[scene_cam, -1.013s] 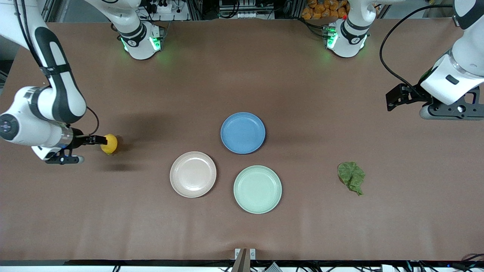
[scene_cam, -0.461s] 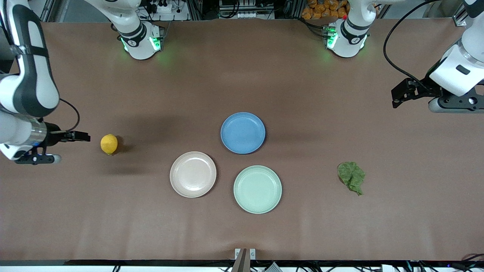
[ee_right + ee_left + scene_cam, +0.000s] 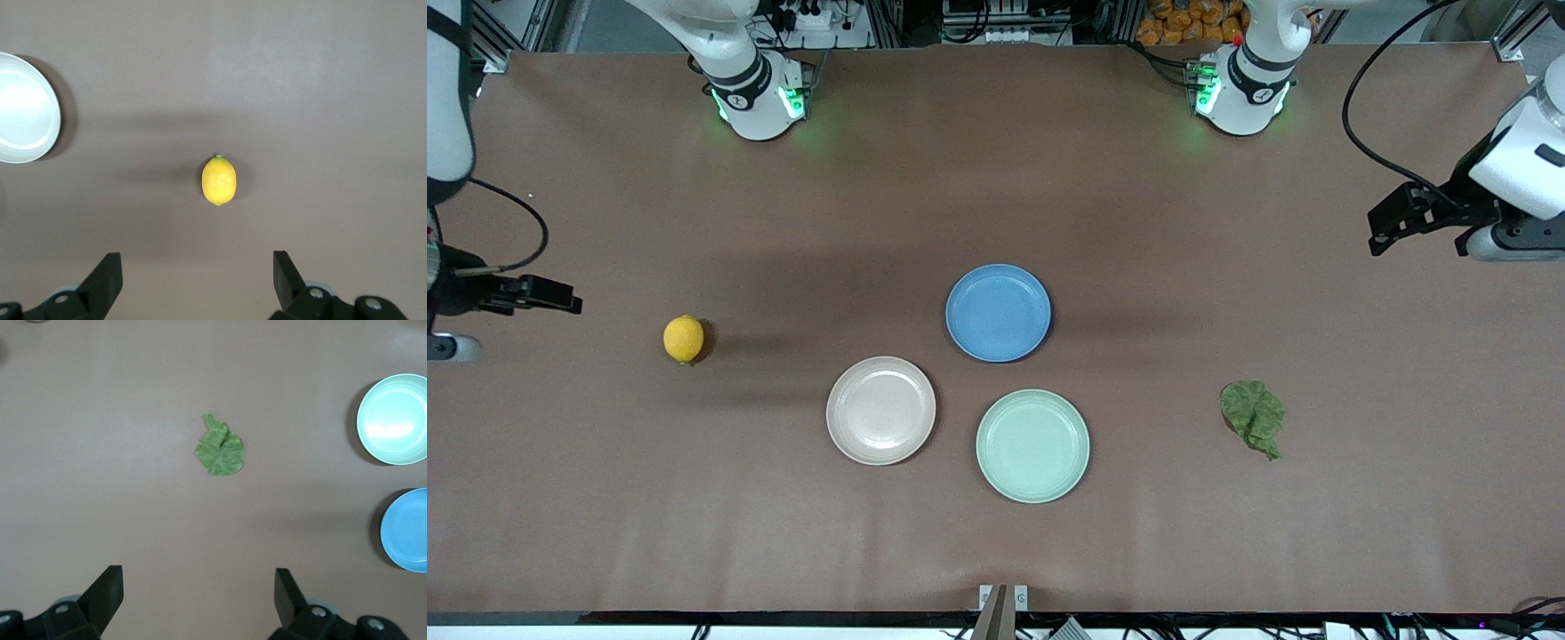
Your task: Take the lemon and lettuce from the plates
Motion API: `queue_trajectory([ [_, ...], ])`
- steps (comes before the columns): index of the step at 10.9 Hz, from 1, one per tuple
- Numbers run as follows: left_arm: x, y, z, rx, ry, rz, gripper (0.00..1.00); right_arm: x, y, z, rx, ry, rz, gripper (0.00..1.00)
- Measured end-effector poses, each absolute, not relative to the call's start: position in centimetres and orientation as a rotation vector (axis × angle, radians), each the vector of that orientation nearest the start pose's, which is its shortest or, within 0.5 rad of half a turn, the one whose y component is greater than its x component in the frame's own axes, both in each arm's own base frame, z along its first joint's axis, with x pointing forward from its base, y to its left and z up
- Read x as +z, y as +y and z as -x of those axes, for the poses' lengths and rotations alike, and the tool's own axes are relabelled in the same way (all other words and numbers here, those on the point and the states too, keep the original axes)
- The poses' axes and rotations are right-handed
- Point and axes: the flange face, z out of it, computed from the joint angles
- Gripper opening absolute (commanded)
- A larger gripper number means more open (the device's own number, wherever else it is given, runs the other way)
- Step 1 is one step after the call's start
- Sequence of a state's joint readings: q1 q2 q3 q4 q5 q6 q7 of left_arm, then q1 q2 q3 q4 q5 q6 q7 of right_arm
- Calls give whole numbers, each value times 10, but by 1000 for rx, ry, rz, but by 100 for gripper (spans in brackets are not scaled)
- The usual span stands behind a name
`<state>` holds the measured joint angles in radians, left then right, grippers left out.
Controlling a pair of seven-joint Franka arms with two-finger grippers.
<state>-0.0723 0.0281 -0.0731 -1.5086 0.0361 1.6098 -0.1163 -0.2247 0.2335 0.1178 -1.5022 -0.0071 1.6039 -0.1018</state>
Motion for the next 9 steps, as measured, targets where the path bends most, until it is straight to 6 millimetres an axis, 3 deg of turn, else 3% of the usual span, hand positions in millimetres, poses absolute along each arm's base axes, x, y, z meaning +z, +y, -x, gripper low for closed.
queue_trajectory([
  [5,653,-66,-546,-136,12,3110,100,597,-66,-583,179,35,3115,100],
  [7,654,-68,-544,-134,18,3113,100,611,-68,-573,174,52,3120,100],
  [9,654,-74,-543,-126,22,3165,100,612,-77,-570,177,78,3123,100],
])
